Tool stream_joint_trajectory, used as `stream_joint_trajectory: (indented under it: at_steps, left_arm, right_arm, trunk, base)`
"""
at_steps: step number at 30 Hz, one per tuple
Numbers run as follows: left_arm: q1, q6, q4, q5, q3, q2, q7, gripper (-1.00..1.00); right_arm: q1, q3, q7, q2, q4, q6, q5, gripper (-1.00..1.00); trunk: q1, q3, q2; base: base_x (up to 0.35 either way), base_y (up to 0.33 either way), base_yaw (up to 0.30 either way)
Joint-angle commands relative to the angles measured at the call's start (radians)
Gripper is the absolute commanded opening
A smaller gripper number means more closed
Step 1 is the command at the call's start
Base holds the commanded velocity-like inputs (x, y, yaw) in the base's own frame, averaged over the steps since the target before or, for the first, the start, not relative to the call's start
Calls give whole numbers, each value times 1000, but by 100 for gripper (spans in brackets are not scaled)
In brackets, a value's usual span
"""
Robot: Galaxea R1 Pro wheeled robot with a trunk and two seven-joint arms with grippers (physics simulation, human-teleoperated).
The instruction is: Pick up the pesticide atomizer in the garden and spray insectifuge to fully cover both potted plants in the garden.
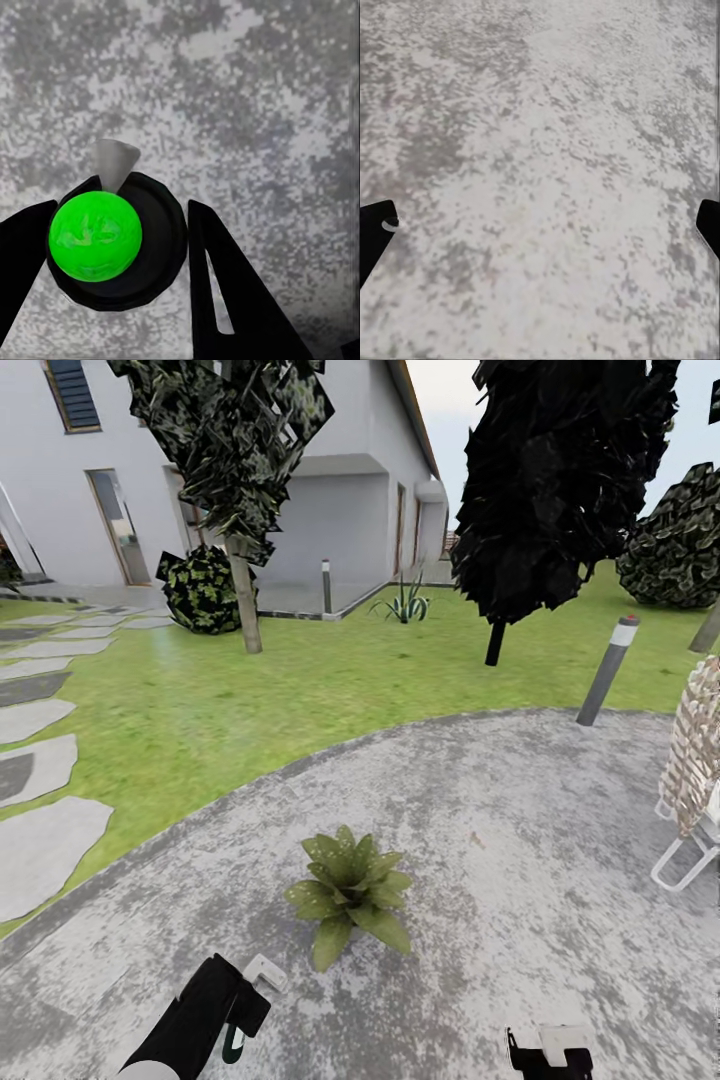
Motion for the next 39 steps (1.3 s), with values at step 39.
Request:
stream_joint_trajectory:
  at_steps: [39]
  left_arm:
    - [-1,1,-2,-9,7,-2,-7,-100]
  right_arm:
    - [-1,-6,-3,1,1,-2,11,100]
  trunk:
    - [0,-1,0]
  base:
    - [23,-193,152]
